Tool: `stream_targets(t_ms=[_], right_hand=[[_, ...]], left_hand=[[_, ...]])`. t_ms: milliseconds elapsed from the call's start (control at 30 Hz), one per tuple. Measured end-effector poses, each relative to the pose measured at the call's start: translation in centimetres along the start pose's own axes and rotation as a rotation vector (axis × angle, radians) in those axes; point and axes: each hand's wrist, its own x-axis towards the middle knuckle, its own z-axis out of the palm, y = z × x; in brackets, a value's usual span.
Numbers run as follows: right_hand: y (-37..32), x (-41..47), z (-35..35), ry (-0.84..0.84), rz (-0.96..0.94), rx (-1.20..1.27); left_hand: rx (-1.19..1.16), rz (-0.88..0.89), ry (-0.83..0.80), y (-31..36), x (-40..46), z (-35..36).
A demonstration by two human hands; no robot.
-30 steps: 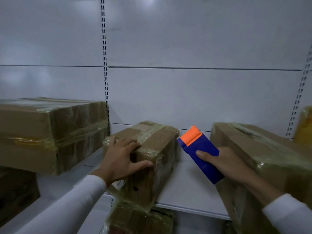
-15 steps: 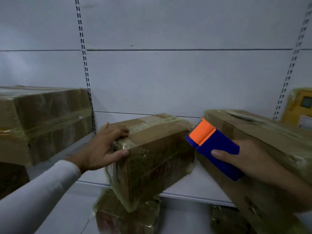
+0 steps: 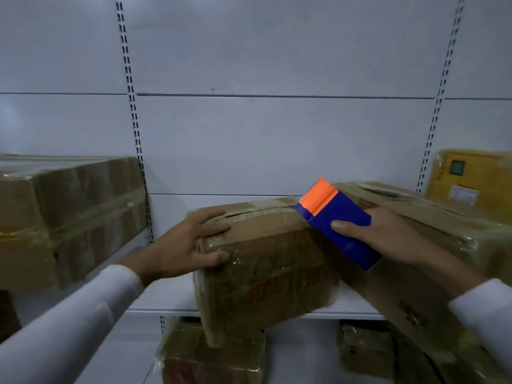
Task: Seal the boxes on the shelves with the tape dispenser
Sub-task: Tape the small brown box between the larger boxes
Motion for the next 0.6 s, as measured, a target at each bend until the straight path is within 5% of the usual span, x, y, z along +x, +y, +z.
stream_targets(t_ms=[600], right_hand=[[-3.3,-0.6,2.1,-0.133,-0.057,0.026]], left_hand=[[0.257,-0.168,0.15,-6.6,-2.3,-1.4]])
